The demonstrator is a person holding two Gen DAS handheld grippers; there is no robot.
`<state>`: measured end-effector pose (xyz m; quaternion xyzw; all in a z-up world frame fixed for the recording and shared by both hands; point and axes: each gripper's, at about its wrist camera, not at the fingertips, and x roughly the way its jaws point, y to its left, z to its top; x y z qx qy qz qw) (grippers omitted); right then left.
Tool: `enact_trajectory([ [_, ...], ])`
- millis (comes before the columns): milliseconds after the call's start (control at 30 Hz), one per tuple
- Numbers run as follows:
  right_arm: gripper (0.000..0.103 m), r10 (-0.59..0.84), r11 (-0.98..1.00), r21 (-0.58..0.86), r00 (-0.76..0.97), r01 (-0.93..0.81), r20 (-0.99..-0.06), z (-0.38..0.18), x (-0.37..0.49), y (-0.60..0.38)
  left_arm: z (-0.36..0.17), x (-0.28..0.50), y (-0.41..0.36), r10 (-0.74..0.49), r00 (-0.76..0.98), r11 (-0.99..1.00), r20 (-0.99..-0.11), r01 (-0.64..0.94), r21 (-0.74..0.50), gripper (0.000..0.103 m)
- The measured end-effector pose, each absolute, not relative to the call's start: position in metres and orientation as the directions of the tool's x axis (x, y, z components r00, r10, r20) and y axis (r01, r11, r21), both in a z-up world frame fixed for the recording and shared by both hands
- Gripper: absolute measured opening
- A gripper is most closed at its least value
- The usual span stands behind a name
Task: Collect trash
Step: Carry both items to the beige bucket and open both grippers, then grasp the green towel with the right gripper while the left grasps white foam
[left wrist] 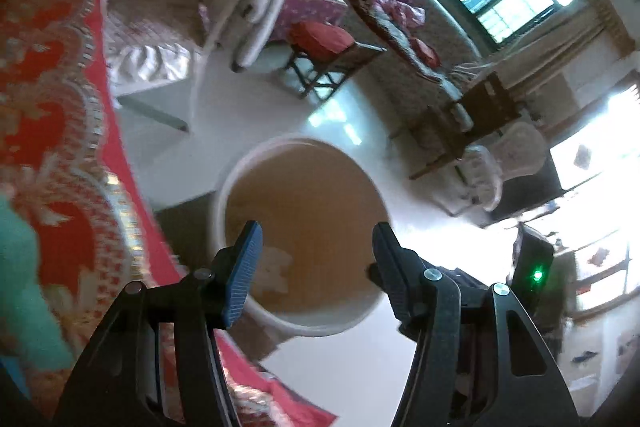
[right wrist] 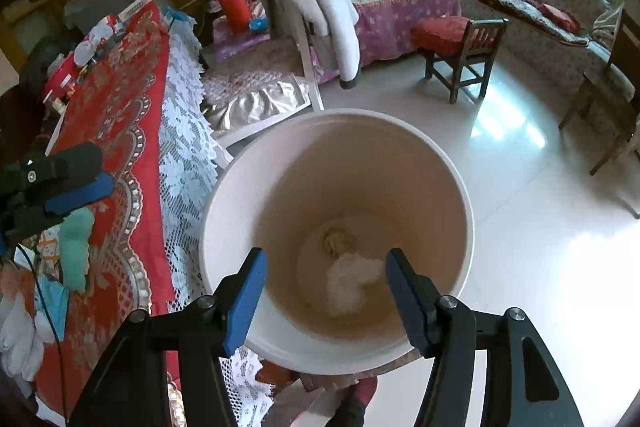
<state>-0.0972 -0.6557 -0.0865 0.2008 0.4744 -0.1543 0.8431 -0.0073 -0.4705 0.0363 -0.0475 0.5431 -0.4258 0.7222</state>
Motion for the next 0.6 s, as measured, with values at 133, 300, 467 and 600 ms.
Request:
enact_trajectory([
  [133,0.059,-0.071,0.889,0.178,0.513,0.421,-0.855,-0.084,-0.091,-0.641,0.042,-0.010,-0.446,-0.614,0.154,0.699,-0.774,0.562,-0.442,0.056],
  [300,0.059,-0.062,0.903,0.179,0.529,0.392,-0.846,-0.082,-0.083,-0.622,0.042,-0.006,-0.416,-0.550,0.250,0.765,-0.797,0.535,-0.360,0.056],
  [467,0.059,-0.045,0.920,0.176,0.542,0.349,-0.839,-0.078,-0.073,-0.599,0.040,-0.007,-0.386,-0.501,0.318,0.812,-0.805,0.495,-0.310,0.056],
  [600,0.060,-0.019,0.934,0.182,0.551,0.309,-0.834,-0.072,-0.060,-0.577,0.043,-0.009,-0.360,-0.448,0.378,0.845,-0.810,0.473,-0.247,0.056],
])
